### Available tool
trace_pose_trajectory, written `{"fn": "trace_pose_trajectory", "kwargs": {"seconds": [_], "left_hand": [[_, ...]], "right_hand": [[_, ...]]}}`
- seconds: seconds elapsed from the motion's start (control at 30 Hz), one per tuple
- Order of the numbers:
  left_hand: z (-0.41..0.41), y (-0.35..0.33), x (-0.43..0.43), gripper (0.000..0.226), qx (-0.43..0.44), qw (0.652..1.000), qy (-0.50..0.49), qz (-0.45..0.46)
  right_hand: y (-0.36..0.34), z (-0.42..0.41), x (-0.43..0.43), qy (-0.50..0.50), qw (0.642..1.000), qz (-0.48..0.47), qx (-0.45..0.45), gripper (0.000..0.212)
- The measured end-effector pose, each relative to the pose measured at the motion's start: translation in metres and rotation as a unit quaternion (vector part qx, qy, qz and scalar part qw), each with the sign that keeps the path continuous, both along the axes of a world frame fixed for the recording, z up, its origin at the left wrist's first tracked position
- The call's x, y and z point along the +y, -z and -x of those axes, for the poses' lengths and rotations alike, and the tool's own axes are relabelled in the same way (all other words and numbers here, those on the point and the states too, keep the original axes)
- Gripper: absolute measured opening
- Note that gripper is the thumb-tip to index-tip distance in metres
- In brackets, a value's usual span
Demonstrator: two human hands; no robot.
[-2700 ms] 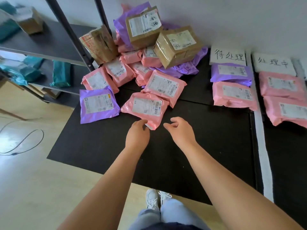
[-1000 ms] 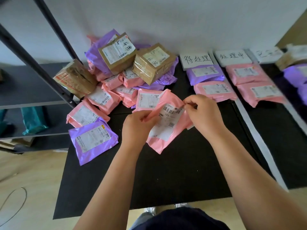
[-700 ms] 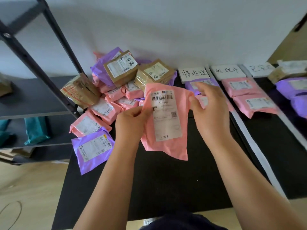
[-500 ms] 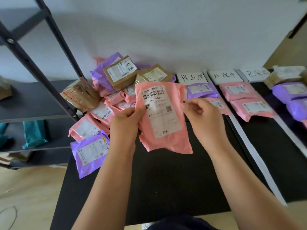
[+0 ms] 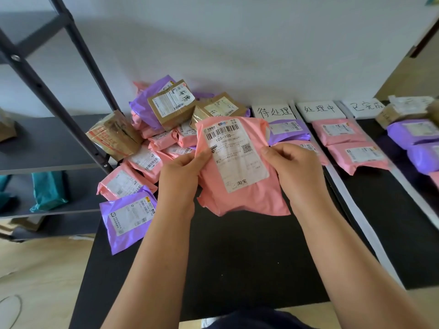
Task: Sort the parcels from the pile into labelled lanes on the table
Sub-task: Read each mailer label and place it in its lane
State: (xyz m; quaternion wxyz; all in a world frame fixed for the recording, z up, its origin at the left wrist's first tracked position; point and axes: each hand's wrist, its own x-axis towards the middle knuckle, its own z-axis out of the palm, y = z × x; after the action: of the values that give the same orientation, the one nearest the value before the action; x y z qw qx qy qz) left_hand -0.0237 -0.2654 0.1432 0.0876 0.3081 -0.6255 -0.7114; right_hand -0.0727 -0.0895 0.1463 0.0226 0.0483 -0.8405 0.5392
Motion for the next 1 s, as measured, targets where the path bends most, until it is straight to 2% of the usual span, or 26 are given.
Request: {"fn": "trace_pose_trajectory", "kwargs": {"seconds": [0.13, 0.23, 0.3, 0.53, 0.67, 0.8, 1.0], "left_hand": [[0.000, 0.001, 0.000, 0.032, -0.008, 0.998, 0.068, 0.007], [0.000, 0.003, 0.000, 0.022, -0.012, 0.996, 0.089, -0.004], [0.001, 0.006, 0.000, 0.021, -0.014, 0.996, 0.085, -0.020], [0.007, 0.017, -0.001, 0.026, -0.045, 0.994, 0.030, -0.098], [0.008, 0.020, 0.000, 0.023, -0.046, 0.993, 0.033, -0.108], [0.008, 0.019, 0.003, 0.028, -0.033, 0.995, 0.047, -0.079], [0.001, 0.010, 0.010, 0.021, 0.000, 0.996, 0.085, -0.023]], "right_hand": [[-0.005, 0.002, 0.003, 0.031, 0.996, 0.059, -0.064, 0.018], [-0.008, 0.003, 0.007, 0.036, 0.990, 0.071, -0.119, 0.018], [-0.009, 0.004, 0.009, 0.026, 0.988, 0.059, -0.140, 0.020], [-0.005, 0.010, 0.015, -0.050, 0.958, 0.139, -0.245, 0.025], [-0.001, 0.012, 0.017, -0.046, 0.954, 0.152, -0.253, 0.029], [-0.003, 0.012, 0.021, -0.060, 0.954, 0.140, -0.259, 0.031], [-0.004, 0.010, 0.025, -0.056, 0.968, 0.128, -0.209, 0.004]]}}
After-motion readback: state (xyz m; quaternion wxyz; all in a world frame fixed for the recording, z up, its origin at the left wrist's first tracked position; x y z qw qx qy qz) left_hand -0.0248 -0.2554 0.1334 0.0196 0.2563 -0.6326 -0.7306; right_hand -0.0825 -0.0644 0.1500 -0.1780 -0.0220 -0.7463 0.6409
